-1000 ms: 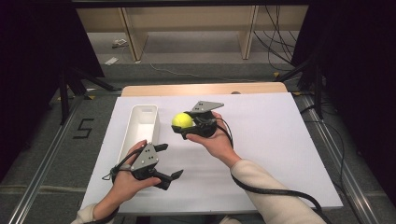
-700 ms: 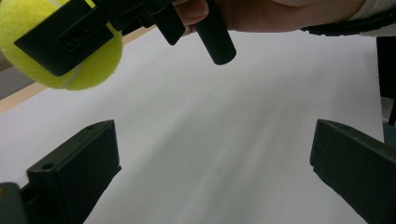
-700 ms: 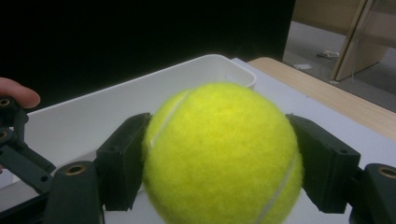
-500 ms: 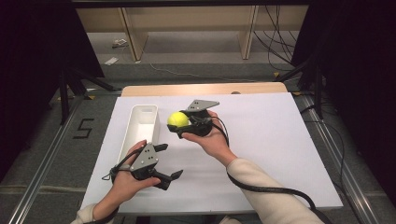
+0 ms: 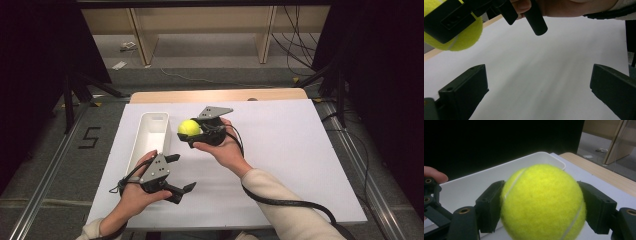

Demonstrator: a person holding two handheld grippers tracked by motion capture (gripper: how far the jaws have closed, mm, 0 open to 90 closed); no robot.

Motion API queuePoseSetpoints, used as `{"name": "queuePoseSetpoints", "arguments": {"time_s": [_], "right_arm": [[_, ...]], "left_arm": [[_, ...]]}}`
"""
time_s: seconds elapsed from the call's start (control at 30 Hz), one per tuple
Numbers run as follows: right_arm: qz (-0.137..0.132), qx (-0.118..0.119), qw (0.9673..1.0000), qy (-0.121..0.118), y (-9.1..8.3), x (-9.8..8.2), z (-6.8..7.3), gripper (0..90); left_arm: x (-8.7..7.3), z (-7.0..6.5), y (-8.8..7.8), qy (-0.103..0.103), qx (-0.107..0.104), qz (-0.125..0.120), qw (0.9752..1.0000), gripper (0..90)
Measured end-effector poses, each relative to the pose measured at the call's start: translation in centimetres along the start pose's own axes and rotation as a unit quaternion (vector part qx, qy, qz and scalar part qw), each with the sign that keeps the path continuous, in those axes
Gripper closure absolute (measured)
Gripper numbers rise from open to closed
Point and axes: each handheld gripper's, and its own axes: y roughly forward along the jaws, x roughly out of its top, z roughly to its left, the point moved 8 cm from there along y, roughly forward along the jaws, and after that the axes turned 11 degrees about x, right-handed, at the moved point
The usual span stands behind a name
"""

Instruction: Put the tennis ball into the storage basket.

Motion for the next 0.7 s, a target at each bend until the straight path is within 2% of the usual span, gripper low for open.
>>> {"name": "queuePoseSetpoints", "arguments": {"time_s": [0.7], "right_arm": [[-0.001, 0.003, 1.0, -0.001, 0.58, 0.42, 0.25, 26.6]], "left_arm": [[0.02, -0.1, -0.01, 0.001, -0.002, 0.0, 1.0, 1.0]]}}
